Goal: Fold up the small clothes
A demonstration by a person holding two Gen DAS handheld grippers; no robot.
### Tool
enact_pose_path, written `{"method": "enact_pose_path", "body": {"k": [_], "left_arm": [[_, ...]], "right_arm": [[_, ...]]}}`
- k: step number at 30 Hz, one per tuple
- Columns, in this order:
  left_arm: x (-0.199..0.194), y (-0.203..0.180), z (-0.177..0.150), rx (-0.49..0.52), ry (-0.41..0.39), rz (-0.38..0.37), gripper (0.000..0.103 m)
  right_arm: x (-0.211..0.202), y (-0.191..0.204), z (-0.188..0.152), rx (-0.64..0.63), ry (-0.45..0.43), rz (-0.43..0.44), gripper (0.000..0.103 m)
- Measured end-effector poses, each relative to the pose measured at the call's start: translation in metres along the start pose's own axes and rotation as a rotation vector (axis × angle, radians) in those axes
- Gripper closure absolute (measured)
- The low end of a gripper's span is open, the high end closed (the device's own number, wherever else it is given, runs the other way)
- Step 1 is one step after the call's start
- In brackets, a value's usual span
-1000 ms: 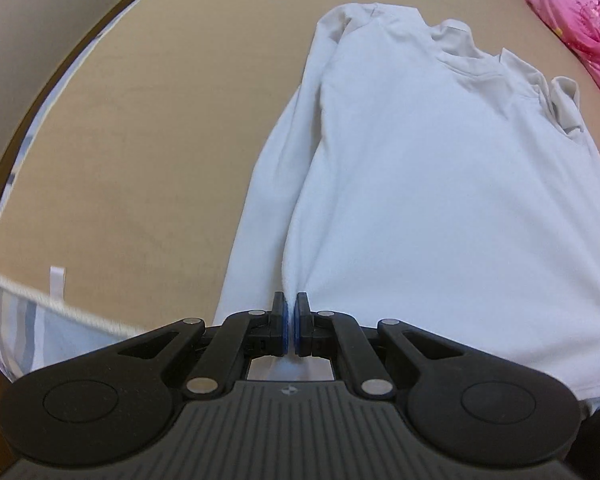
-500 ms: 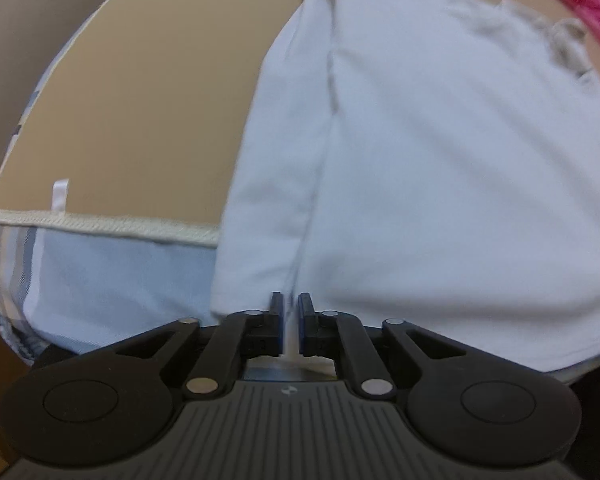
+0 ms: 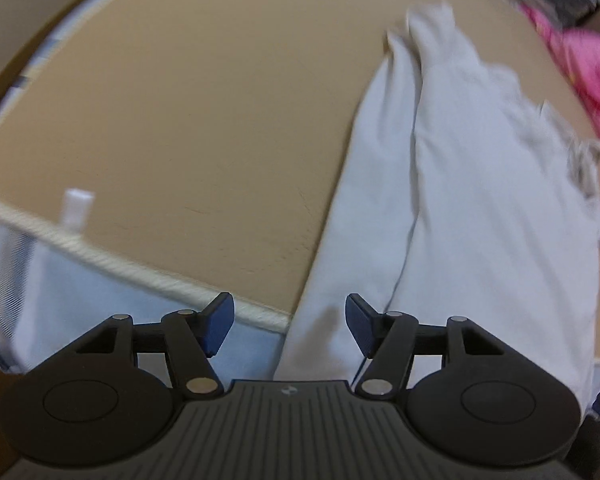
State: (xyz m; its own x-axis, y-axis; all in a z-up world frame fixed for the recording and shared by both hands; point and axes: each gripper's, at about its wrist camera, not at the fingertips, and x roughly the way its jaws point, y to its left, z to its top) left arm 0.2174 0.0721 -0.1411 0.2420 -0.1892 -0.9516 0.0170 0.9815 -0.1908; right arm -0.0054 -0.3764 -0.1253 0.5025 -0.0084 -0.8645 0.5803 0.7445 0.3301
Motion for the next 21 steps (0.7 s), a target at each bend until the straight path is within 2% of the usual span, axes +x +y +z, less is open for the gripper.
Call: {"method": "enact_pose_path", "body": {"k": [2, 3, 4, 6, 8, 10, 12, 14, 16, 19, 21], "left_arm": [[0.016, -0.009, 0.006, 0.030, 0.045, 0.000, 0.032], [0.018, -0.014, 0.008, 0.043, 0.044, 0.011, 0.031], [0.017, -0.019, 0.009, 0.060, 0.032, 0.021, 0.050], [0.009, -0.031, 0.009, 0.099, 0.033, -0.013, 0.098], [-0.007, -0.038, 0.012, 0.112, 0.007, -0.015, 0.099], [-0.035, -0.035, 0.019, 0.127, -0.085, -0.004, 0.099], [-0.067, -0.018, 0.041, 0.113, -0.160, 0.031, 0.099], [-0.098, 0.007, 0.070, 0.089, -0.243, 0.120, 0.099], [-0.122, 0.039, 0.106, 0.054, -0.300, 0.240, 0.099], [-0.146, 0.083, 0.162, -0.001, -0.321, 0.397, 0.099], [-0.153, 0.102, 0.191, -0.012, -0.308, 0.449, 0.099]], "right_arm": [[0.003, 0.010, 0.000, -0.020, 0.013, 0.003, 0.055], [0.004, 0.015, -0.001, -0.031, 0.018, 0.002, 0.055], [0.005, 0.018, -0.002, -0.040, 0.023, -0.002, 0.055], [0.008, 0.024, -0.003, -0.058, 0.037, -0.013, 0.055], [0.009, 0.027, -0.004, -0.070, 0.048, -0.027, 0.055], [0.010, 0.029, -0.003, -0.077, 0.051, -0.038, 0.055], [0.010, 0.031, -0.002, -0.083, 0.051, -0.053, 0.055], [0.011, 0.033, -0.001, -0.093, 0.053, -0.057, 0.055], [0.012, 0.036, 0.000, -0.101, 0.054, -0.063, 0.055], [0.014, 0.043, 0.000, -0.112, 0.061, -0.066, 0.055], [0.015, 0.050, -0.001, -0.126, 0.068, -0.069, 0.055]]}}
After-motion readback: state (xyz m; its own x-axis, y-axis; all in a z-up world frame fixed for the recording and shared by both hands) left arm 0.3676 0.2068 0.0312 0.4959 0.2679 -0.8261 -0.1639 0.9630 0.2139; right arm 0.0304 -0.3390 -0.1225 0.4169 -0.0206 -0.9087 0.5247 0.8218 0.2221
